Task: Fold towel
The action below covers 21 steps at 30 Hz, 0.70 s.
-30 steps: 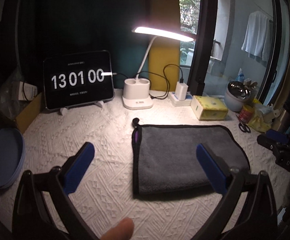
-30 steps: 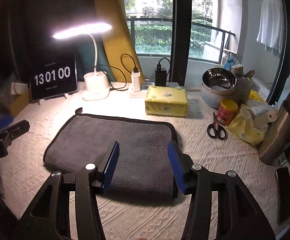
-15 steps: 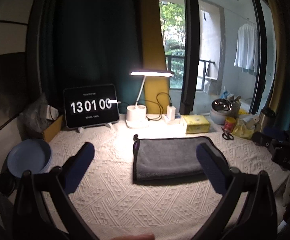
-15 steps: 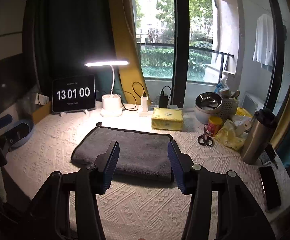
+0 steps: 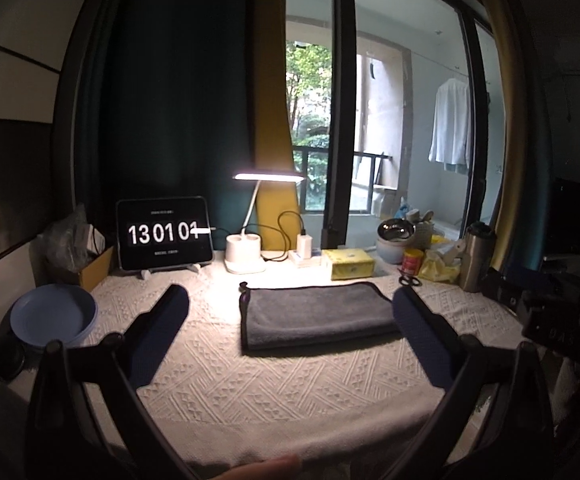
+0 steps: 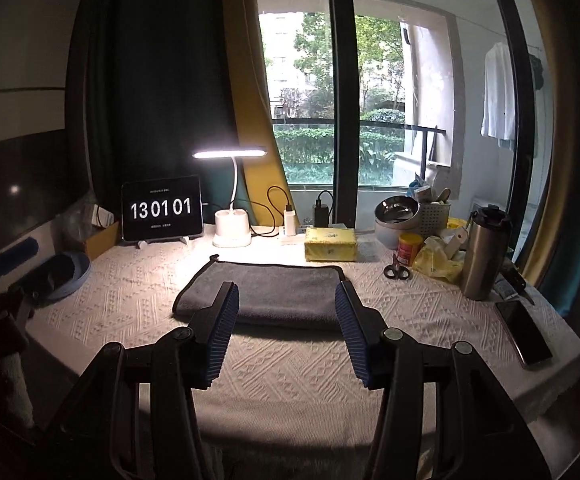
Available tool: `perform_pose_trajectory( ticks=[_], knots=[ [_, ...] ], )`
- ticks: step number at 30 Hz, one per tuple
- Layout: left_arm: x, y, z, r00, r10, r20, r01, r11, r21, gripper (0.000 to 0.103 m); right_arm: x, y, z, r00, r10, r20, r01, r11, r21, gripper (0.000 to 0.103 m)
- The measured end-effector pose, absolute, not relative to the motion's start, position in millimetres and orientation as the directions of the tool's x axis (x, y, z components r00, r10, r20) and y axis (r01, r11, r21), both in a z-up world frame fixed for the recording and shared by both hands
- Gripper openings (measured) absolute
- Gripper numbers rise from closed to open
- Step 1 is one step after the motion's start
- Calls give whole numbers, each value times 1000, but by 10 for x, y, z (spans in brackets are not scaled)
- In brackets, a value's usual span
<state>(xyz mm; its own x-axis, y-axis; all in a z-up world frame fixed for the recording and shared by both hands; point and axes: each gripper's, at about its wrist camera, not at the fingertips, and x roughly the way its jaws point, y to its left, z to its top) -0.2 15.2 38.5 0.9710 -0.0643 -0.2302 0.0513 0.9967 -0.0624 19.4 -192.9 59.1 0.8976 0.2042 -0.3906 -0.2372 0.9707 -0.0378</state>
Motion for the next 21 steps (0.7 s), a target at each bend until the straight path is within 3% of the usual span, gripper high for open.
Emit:
perform_pose_trajectory(
  ticks=[21],
  knots=[
    [53, 237, 412, 975, 9, -221, -24, 997, -68, 103, 272, -1835, 635, 894, 230, -385, -264, 964, -39, 53]
  ],
)
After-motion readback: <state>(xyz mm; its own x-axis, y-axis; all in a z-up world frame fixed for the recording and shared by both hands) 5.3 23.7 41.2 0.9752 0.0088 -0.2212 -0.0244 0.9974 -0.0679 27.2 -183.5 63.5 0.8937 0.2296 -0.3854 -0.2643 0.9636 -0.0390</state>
